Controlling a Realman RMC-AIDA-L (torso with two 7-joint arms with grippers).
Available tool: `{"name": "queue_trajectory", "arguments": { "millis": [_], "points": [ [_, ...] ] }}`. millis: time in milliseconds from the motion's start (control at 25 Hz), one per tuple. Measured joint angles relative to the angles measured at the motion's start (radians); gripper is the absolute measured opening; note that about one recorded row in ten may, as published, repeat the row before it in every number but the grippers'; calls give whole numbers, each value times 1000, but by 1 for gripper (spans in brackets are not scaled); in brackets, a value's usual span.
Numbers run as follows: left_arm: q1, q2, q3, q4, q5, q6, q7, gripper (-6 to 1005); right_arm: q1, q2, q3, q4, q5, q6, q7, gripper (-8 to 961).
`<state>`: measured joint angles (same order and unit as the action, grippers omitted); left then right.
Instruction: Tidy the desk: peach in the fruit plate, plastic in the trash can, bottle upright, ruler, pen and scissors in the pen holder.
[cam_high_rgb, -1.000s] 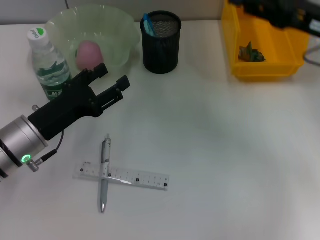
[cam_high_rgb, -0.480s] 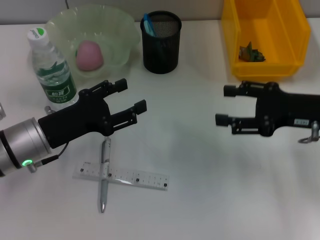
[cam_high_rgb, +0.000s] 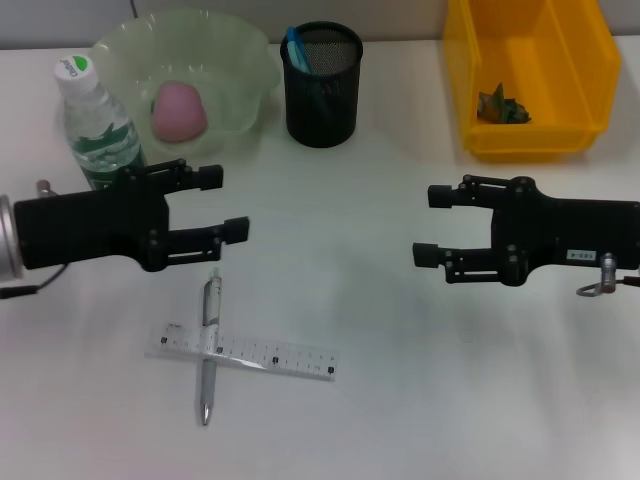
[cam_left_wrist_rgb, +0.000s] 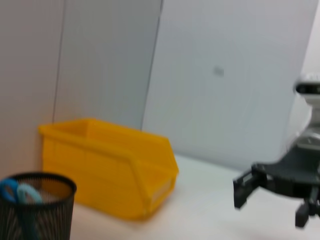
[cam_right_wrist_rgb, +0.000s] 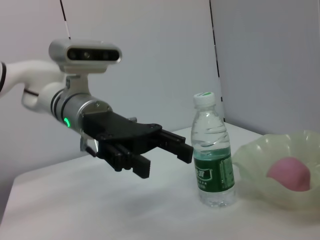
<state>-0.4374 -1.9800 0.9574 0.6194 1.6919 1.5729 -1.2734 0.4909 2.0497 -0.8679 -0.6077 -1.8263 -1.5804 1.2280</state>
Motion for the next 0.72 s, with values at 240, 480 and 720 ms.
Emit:
{"name": "queue_trajectory", "arguments": {
  "millis": [240,480,720],
  "points": [
    [-19,13,-7,189,161,48,-141,782,34,-6,0,59,-2,10,24,793],
    [-69,-8,1,403,363,131,-226,782,35,0,-3,56,-20,30,45,793],
    [-128,-28,1,478,523,177,-230,781,40,9,-3,59,-44,77,48,794]
  ]
}}
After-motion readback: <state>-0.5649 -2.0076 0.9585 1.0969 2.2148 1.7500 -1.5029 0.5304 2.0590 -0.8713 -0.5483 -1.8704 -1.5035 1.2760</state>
